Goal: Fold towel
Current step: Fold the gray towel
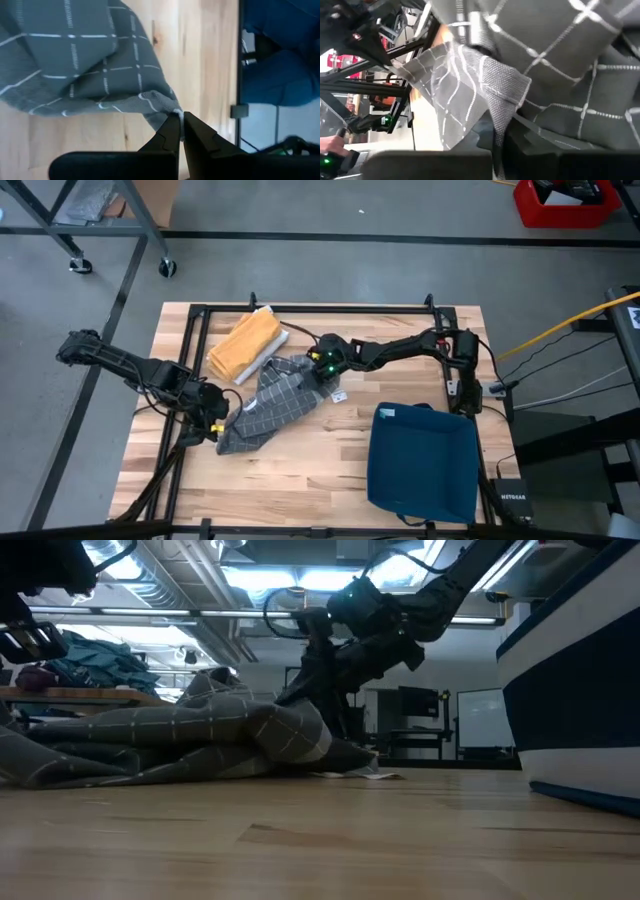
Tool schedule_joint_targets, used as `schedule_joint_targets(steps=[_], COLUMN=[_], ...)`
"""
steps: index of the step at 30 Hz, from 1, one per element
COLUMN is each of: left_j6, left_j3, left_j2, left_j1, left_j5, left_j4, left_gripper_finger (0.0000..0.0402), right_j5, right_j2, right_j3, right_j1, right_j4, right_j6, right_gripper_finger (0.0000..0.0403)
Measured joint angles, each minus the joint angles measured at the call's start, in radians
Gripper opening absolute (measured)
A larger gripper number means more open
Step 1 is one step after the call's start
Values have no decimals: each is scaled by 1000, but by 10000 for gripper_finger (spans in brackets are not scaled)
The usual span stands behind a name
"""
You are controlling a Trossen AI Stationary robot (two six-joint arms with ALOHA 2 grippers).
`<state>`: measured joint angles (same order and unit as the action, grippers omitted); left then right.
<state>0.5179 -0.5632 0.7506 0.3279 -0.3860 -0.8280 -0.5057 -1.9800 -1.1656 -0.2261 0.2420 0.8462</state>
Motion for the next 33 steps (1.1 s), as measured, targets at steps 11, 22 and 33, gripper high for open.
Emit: schedule_joint_targets(steps=[11, 22, 33], left_j6=[169, 71, -433], left_j3=[-42, -284, -525], left_j2=[-73, -143, -148], left_j1=[0, -2, -94], left_j5=[209, 610, 1163], left_j4=[0, 0, 299], left_gripper_finger=[0, 0, 0], right_j5=[82, 354, 735], right_j2=[177, 467, 739], right_j3=[0, 0, 0], right_j1=[-3, -4, -6], right_j4=[-16, -68, -43], right_j6=[-99, -229, -358], right_gripper_finger=[9, 5, 3])
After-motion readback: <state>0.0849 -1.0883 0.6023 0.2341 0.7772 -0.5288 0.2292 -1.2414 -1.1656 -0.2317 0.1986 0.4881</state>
